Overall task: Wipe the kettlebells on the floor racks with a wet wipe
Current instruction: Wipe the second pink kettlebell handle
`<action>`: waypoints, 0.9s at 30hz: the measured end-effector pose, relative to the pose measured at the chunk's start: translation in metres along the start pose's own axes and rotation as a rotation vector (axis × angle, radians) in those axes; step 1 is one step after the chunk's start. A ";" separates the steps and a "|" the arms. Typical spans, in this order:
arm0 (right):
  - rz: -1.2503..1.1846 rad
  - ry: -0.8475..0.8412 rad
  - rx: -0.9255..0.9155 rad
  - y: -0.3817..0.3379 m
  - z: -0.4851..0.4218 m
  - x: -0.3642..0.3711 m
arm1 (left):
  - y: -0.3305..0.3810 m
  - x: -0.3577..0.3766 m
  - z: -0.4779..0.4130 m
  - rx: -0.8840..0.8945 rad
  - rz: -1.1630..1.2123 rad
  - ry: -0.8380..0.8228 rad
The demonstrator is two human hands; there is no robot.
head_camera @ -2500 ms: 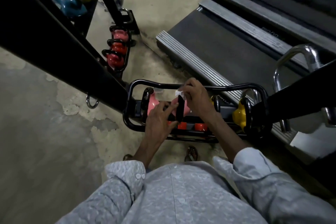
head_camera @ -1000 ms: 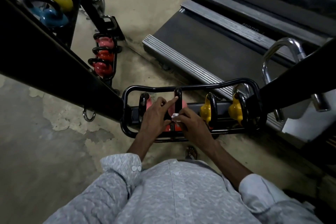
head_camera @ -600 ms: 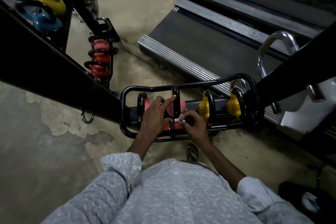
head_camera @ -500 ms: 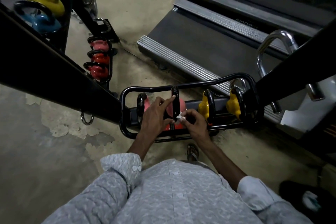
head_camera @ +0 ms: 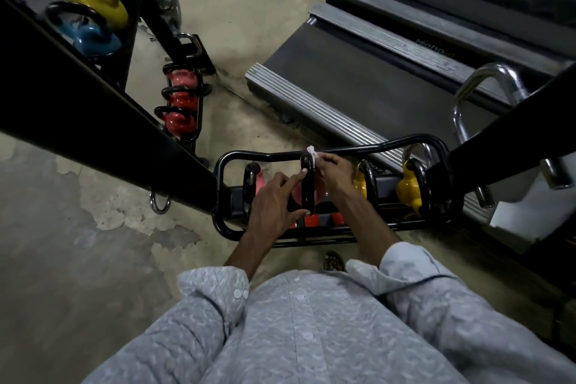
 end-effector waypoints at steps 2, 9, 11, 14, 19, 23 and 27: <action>-0.040 0.044 0.089 0.006 -0.005 0.000 | -0.001 0.000 0.000 -0.010 0.009 -0.005; -0.130 0.106 0.155 0.014 -0.001 -0.001 | 0.003 -0.001 0.000 -0.012 -0.019 -0.012; -0.156 0.107 0.197 0.023 -0.001 0.002 | 0.003 0.000 0.000 -0.013 -0.025 -0.020; -0.133 0.099 0.212 0.041 -0.021 0.004 | 0.002 0.001 0.000 -0.021 -0.027 -0.024; 0.049 0.091 0.302 0.030 0.008 0.002 | -0.003 0.002 0.002 -0.035 -0.003 -0.013; 0.089 0.069 0.289 0.028 0.015 0.002 | -0.005 0.001 0.003 -0.038 0.004 -0.005; 0.161 0.000 0.297 0.029 0.019 0.005 | -0.004 0.002 0.003 -0.035 -0.013 -0.007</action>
Point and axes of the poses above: each hand's wrist, its own z-axis away from the middle knuckle, its own x-axis out of the palm, y = z × x, the point moved 10 cm from there along -z, towards the middle knuckle, and after that the axes turned 6 degrees about x, right-handed, at the moved point
